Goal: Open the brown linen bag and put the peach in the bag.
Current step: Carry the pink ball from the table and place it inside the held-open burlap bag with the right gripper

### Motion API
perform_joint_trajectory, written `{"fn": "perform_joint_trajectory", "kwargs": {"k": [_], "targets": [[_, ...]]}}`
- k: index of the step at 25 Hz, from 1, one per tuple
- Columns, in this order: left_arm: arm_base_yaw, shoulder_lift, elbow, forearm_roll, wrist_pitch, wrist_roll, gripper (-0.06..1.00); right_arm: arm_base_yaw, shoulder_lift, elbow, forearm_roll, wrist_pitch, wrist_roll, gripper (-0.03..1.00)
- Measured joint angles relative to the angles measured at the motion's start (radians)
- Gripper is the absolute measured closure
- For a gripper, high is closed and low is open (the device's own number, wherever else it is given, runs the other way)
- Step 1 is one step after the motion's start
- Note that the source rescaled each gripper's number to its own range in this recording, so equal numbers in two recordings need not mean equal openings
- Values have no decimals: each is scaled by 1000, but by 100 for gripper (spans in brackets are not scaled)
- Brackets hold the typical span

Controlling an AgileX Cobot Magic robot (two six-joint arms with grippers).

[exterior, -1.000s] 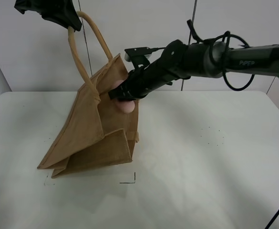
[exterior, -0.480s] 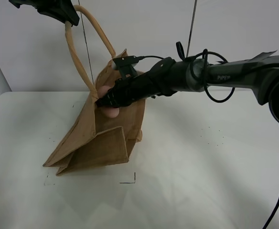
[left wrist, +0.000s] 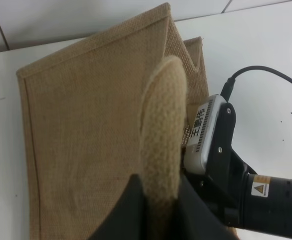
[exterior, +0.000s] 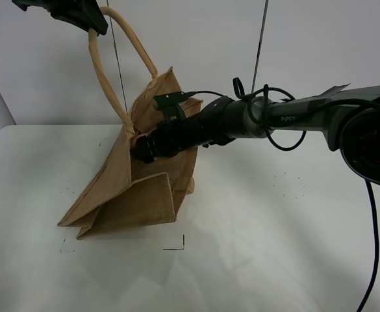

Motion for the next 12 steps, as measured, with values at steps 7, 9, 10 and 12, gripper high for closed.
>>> {"fn": "perform_joint_trajectory", "kwargs": {"k": [7,9,10,12], "targets": [[0,0,0,0,0,0,94,0,-63,0,-127,59,123,-3],[0,0,0,0,0,0,94,0,-108,0,-223,84,214,-3],[0,0,0,0,0,0,94,0,-129,0,-291,107,259,-3],[0,0,0,0,0,0,94,-4,-164,0,-426,163,384,-3]]}}
